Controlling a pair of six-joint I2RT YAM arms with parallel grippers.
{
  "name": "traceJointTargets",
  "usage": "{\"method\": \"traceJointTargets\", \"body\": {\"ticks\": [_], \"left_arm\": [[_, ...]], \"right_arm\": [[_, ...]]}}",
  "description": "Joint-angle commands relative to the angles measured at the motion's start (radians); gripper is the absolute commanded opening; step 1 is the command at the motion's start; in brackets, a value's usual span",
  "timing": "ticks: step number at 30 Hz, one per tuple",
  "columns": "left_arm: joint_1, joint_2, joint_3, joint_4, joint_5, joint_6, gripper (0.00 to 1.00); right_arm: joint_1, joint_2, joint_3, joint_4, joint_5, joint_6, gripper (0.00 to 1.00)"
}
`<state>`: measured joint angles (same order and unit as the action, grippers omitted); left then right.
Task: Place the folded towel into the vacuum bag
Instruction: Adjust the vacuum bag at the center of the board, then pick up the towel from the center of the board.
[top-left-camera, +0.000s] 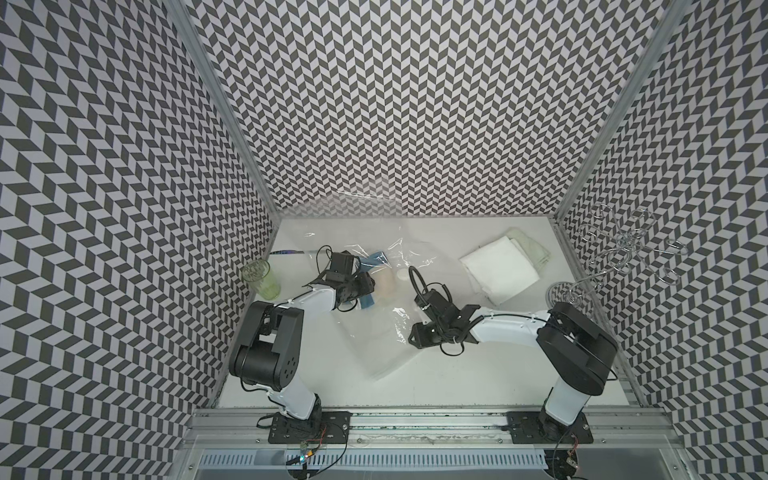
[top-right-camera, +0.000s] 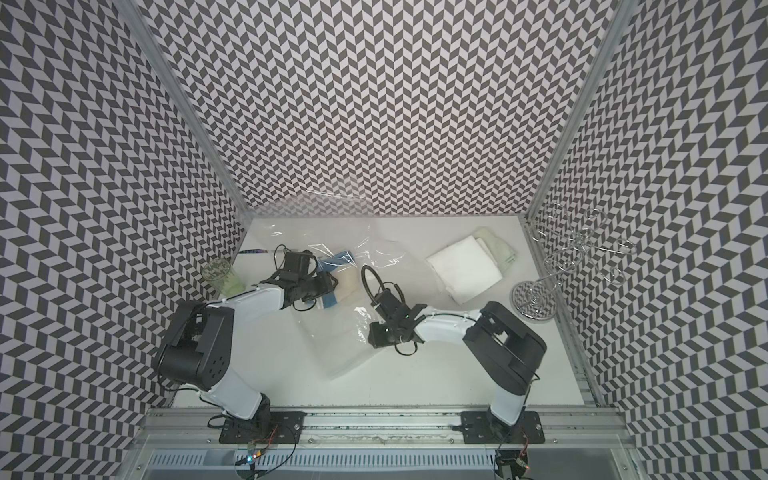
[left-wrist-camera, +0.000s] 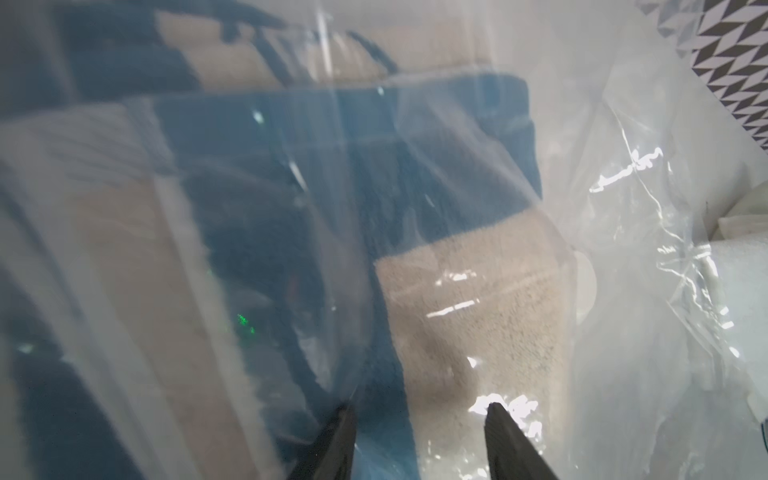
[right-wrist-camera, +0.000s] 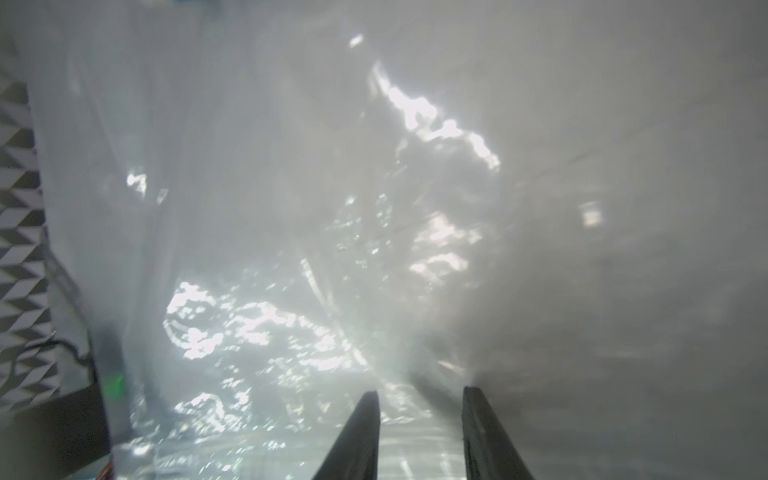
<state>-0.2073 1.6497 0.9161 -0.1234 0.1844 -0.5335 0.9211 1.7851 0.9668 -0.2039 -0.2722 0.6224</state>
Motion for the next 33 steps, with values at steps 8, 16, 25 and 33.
{"method": "traceJointTargets", "body": {"ticks": [8,16,25,33], "left_arm": [[-0.038,-0.257,0.089,-0.227,-0.03,0.053,0.55],[-0.352,-0.242,0.174,-0.15,0.039,0.059,0.55],[-0.503,-0.138,0.132,0.016,0.166,0.096,0.55],[-0.494,-0.121,0.154,-0.026,0.145,0.173,0.55]], "right_arm": [[-0.188,-0.194,0.175,-0.266,-0.028,-0.119,0.45],[-0.558,-0.334,0.073,-0.344,0.362,-0.073,0.75],[-0.667,-0.257,-0.043,-0.148,0.468,0.107,1.0],[-0.745,-0.23,-0.151,0.033,0.386,0.239,1.0]]}}
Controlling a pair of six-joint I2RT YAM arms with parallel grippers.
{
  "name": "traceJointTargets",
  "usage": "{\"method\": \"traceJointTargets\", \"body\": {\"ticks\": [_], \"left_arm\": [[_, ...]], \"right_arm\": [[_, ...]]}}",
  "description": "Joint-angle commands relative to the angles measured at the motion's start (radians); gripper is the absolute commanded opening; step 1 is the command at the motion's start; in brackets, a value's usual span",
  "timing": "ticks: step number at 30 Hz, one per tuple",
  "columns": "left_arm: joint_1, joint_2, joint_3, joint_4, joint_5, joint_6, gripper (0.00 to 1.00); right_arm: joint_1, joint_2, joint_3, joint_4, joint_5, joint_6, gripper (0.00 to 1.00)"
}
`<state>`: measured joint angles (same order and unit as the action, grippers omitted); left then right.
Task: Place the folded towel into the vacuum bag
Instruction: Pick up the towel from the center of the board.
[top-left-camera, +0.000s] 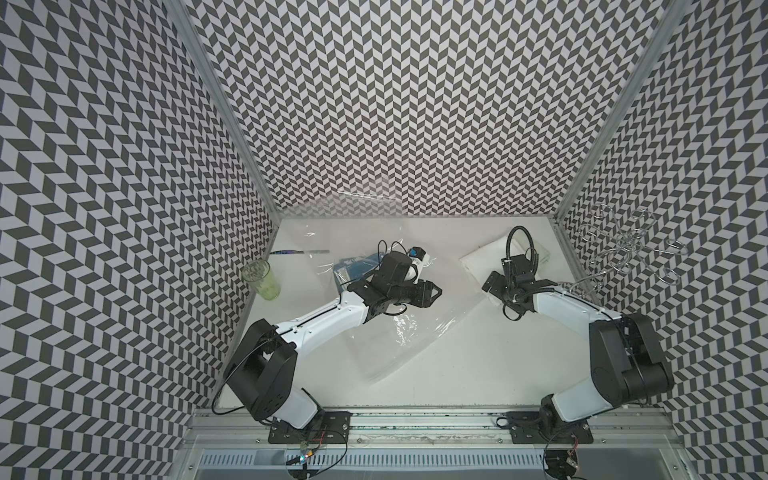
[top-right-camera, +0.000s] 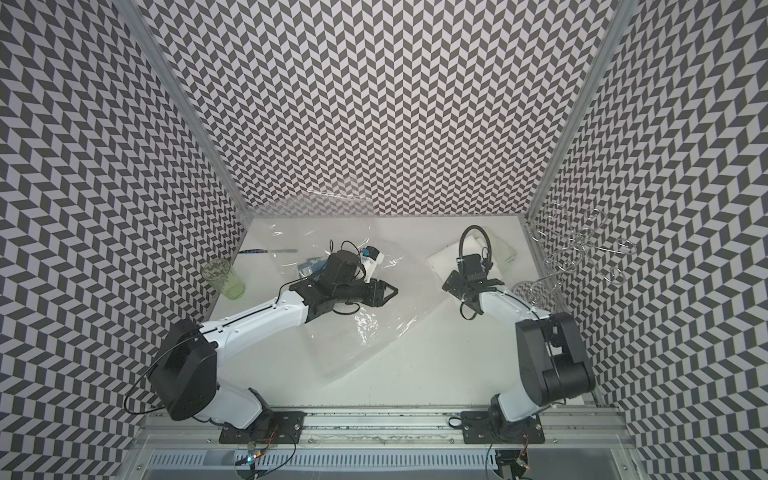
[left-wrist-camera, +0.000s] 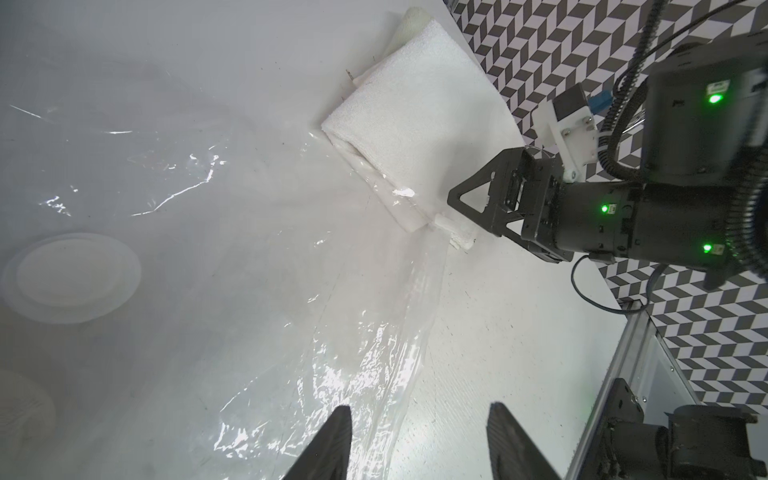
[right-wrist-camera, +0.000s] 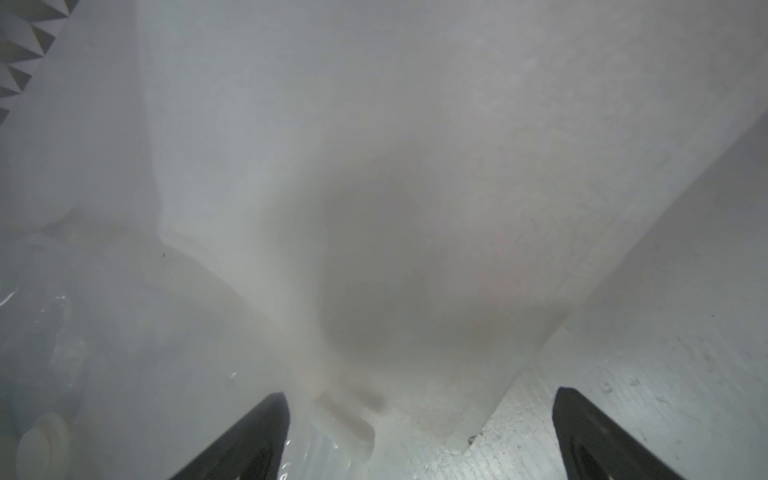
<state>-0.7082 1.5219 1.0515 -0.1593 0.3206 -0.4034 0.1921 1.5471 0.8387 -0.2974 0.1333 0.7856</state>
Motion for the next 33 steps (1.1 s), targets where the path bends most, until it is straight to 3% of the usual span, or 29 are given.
{"method": "traceJointTargets", "body": {"ticks": [1,5,10,13,20,24,27,33], "left_arm": [[0.007,0.012,0.018,0.013,0.013,0.043,0.55],[0.006,0.026,0.024,0.019,0.023,0.038,0.55],[0.006,0.011,0.016,0.019,0.017,0.041,0.55],[0.007,0.002,0.013,0.011,0.014,0.046,0.55],[0.01,-0.006,0.02,0.008,0.012,0.051,0.55],[0.023,-0.011,0.006,0.026,0.023,0.046,0.55],[0.042,-0.004,-0.026,0.054,0.052,0.021,0.55],[0.049,-0.001,-0.036,0.066,0.06,0.014,0.55]], "right_arm": [[-0.019,0.014,-0.029,0.148,-0.024,0.086,1.0],[-0.024,0.05,-0.067,0.262,-0.03,0.125,1.0],[-0.026,0.073,-0.131,0.376,-0.054,0.156,0.89],[-0.026,0.063,-0.163,0.421,-0.057,0.157,0.76],[-0.026,0.036,-0.182,0.453,-0.069,0.097,0.34],[-0.026,-0.011,-0.158,0.401,-0.066,0.029,0.18],[-0.025,-0.06,-0.136,0.332,-0.056,-0.023,0.13],[-0.024,-0.171,-0.103,0.238,-0.053,-0.125,0.11]]}}
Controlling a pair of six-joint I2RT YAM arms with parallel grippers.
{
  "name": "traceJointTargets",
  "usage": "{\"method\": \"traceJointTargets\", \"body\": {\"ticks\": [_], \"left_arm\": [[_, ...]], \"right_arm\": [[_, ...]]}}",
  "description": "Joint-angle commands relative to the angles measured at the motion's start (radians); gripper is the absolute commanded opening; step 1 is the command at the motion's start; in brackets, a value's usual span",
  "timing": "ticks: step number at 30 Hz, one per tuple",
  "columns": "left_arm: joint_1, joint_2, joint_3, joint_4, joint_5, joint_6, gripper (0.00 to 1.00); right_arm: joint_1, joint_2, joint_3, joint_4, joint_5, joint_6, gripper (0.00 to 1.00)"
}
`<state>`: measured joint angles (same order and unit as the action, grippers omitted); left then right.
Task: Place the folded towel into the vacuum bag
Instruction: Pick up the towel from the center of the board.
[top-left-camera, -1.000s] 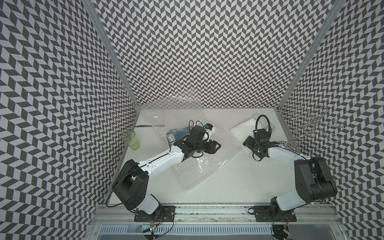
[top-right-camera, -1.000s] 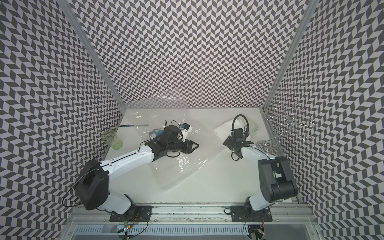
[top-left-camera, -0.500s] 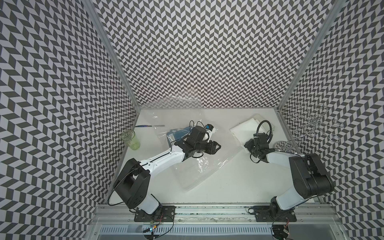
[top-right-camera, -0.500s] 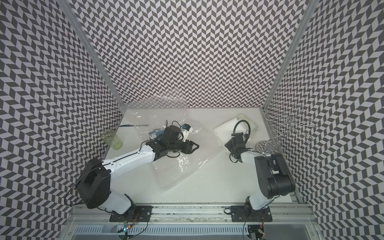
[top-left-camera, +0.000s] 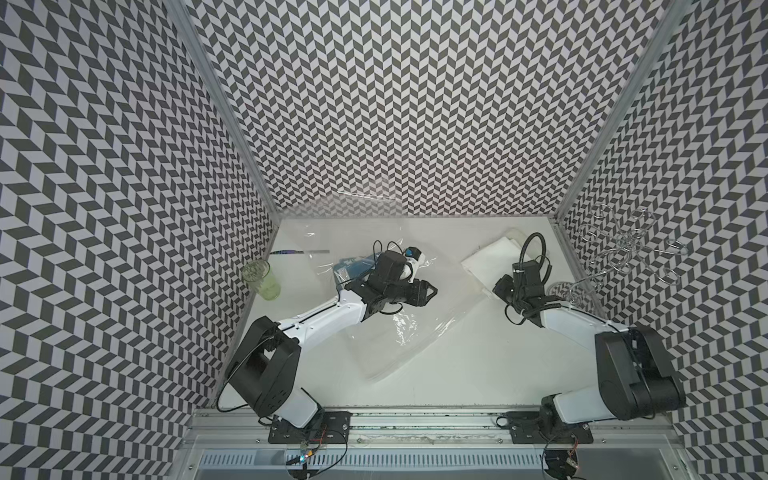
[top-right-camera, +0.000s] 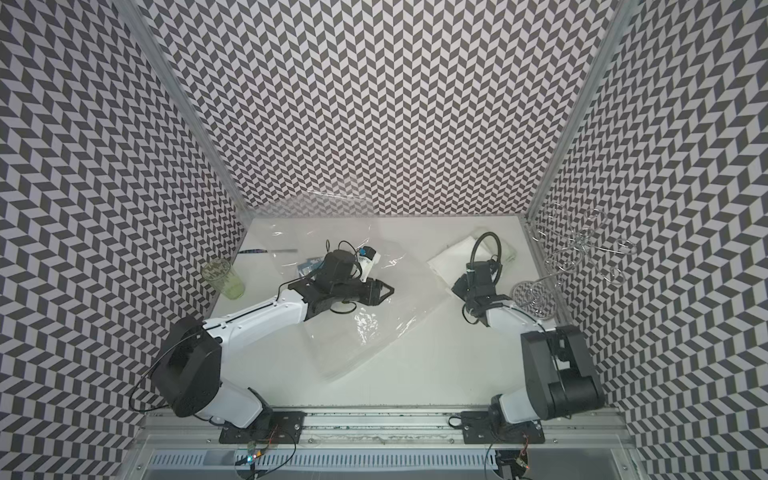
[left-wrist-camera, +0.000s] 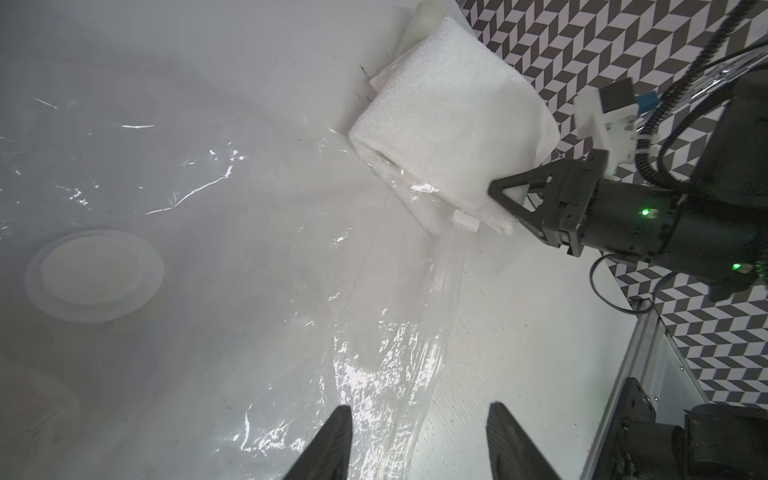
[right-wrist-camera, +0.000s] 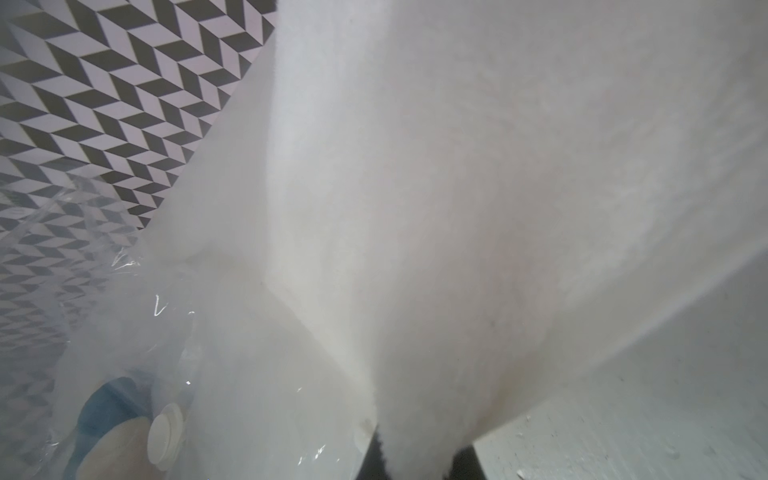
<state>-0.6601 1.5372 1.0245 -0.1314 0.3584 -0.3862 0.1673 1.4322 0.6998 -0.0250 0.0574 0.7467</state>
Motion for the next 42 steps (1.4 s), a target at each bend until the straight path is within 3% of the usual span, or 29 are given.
{"method": "traceJointTargets", "body": {"ticks": [1,11,17,24,30,34,42], "left_arm": [[0.001,-0.015,-0.009,0.041,0.024,-0.004,0.55],[0.001,-0.023,-0.009,0.035,0.028,-0.003,0.55],[0.001,-0.022,-0.015,0.037,0.031,-0.003,0.55],[0.001,-0.029,-0.007,0.013,0.023,0.013,0.55],[0.001,-0.029,-0.023,0.024,0.027,0.006,0.55],[0.001,-0.023,-0.016,0.02,0.03,0.013,0.55],[0.002,-0.023,-0.012,0.01,0.03,0.024,0.55]], "right_arm": [[0.001,-0.067,0.047,-0.05,0.027,-0.098,0.11],[0.008,-0.077,0.194,-0.146,0.042,-0.217,0.1],[0.008,-0.001,0.173,-0.009,-0.074,-0.126,0.1],[0.01,0.111,0.319,0.084,-0.108,-0.068,0.1],[0.012,0.116,0.177,0.2,-0.12,0.004,0.15],[0.011,0.166,0.041,0.261,-0.161,0.053,0.21],[0.005,0.189,0.075,0.118,-0.207,-0.014,0.62]]}}
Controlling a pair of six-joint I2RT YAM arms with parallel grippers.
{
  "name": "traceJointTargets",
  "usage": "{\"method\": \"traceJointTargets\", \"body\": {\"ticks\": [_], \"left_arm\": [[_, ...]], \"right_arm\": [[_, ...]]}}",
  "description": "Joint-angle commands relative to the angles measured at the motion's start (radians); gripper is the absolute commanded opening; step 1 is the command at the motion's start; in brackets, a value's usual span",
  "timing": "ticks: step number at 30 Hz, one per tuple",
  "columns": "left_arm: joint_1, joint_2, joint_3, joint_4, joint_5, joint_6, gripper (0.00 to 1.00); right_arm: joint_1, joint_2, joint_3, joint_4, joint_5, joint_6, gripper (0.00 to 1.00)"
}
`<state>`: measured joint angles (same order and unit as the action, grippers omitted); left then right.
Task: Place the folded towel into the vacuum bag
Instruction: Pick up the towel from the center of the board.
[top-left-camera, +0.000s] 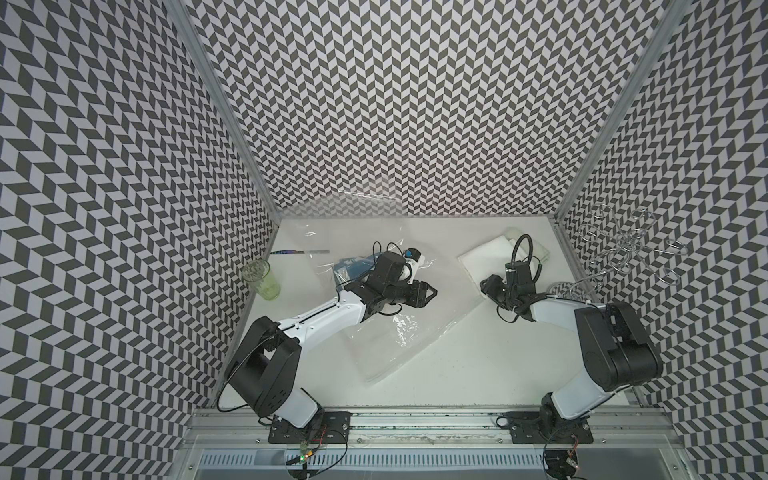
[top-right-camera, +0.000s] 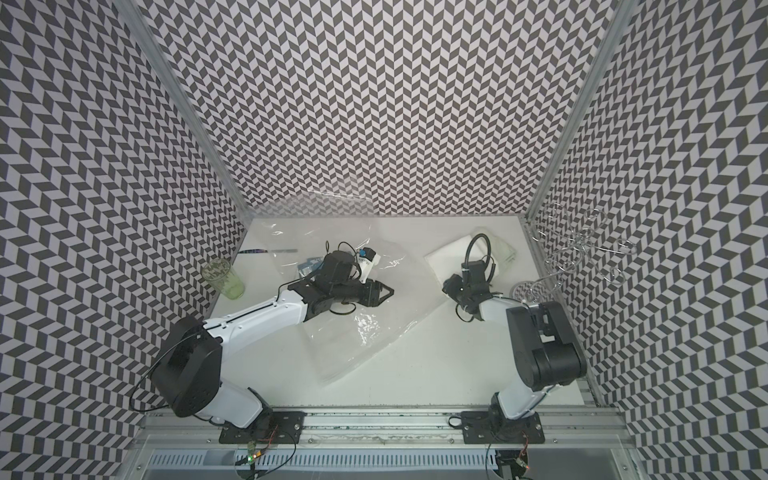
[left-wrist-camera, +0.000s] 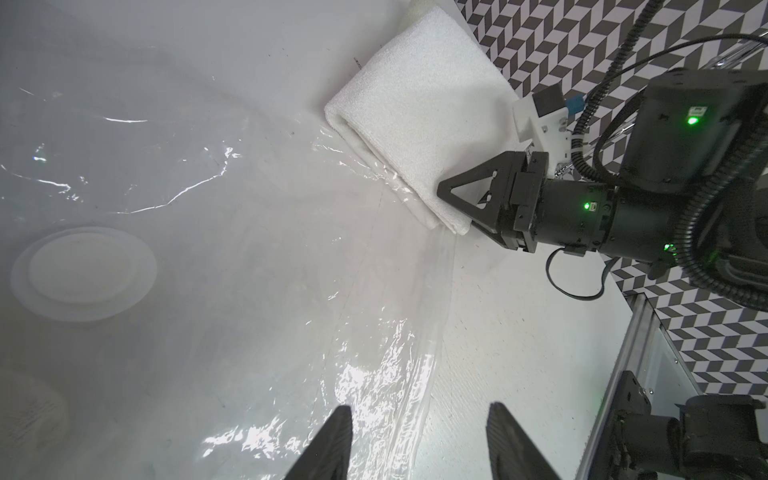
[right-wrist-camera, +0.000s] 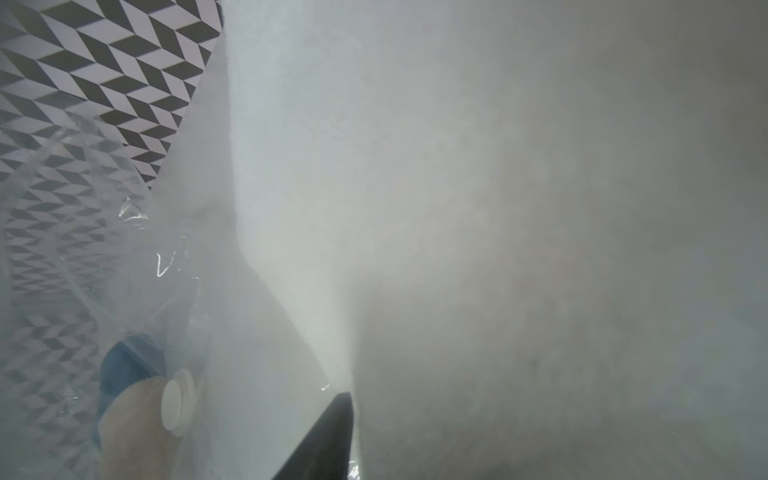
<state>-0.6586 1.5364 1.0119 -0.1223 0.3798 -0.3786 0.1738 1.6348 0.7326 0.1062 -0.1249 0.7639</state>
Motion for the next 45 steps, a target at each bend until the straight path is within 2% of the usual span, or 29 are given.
{"method": "traceJointTargets", "body": {"ticks": [1,6,9,14,17,24,26,30,31,33,36,40,45], "left_arm": [[0.0,-0.023,-0.003,0.003,0.008,0.014,0.55],[0.0,-0.028,-0.014,0.009,0.009,0.008,0.55],[-0.001,-0.022,-0.013,0.009,0.012,0.009,0.55],[-0.002,-0.014,0.0,0.003,0.019,0.003,0.55],[-0.004,-0.023,0.001,-0.006,0.014,0.004,0.55],[-0.007,-0.034,-0.021,0.001,0.01,-0.008,0.55],[-0.012,-0.028,-0.012,-0.003,0.011,-0.009,0.55],[-0.015,-0.039,0.0,-0.016,0.0,-0.002,0.55],[-0.015,-0.044,-0.002,-0.019,-0.005,0.002,0.55],[-0.013,-0.05,-0.006,-0.021,-0.01,0.008,0.55],[-0.013,-0.046,-0.005,-0.022,-0.01,0.009,0.55],[-0.012,-0.05,0.003,-0.021,-0.011,0.005,0.55],[0.005,-0.077,0.018,-0.024,-0.013,0.006,0.55]], "right_arm": [[-0.005,-0.02,0.048,-0.047,-0.033,-0.04,0.66],[-0.017,-0.114,0.017,-0.141,-0.033,-0.049,0.82],[-0.03,-0.149,0.029,-0.214,0.029,-0.047,0.88],[-0.082,-0.091,0.073,-0.228,0.047,-0.099,0.9],[-0.113,-0.044,0.088,-0.2,0.02,-0.094,0.91],[-0.127,-0.008,0.075,-0.08,0.074,-0.052,0.91],[-0.131,0.022,0.078,-0.046,0.068,-0.05,0.86],[-0.131,0.027,0.049,0.019,0.044,-0.04,0.68],[-0.131,0.017,0.042,0.027,0.041,-0.041,0.62],[-0.13,-0.024,0.034,0.023,0.055,-0.047,0.42],[-0.13,-0.086,0.067,-0.03,0.079,-0.084,0.26],[-0.122,-0.154,0.166,-0.153,0.11,-0.155,0.17],[-0.061,-0.227,0.302,-0.284,0.18,-0.266,0.13]]}}
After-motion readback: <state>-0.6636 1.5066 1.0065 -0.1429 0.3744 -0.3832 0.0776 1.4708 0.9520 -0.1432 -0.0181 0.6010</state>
